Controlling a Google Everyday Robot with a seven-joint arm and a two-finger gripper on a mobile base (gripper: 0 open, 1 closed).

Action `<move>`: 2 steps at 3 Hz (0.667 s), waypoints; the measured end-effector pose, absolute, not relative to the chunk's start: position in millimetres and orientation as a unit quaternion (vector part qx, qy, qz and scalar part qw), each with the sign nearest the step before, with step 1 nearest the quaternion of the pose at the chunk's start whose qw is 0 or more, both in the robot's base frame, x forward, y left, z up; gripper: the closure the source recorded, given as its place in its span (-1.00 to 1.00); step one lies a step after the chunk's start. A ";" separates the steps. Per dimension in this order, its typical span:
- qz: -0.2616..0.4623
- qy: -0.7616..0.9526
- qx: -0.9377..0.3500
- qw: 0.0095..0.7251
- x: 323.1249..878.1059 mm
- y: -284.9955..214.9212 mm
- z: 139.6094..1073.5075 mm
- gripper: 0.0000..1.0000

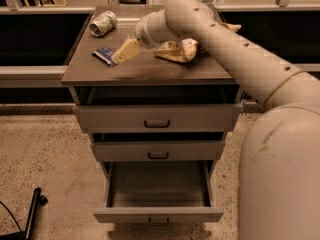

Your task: Place rxbar blueberry into bottom drawer

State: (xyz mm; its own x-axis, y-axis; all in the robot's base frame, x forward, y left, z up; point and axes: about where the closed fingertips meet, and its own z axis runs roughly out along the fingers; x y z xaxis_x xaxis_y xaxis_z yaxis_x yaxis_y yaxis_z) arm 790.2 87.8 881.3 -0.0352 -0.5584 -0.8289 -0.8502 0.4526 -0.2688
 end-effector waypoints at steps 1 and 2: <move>0.221 0.690 -0.456 0.517 826.7 125.1 874.4 -1.00; 0.279 0.688 -0.436 0.510 845.7 173.0 860.5 -1.00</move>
Offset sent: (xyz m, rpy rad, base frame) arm 0.0739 0.1276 -0.0368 0.3520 0.1884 0.0642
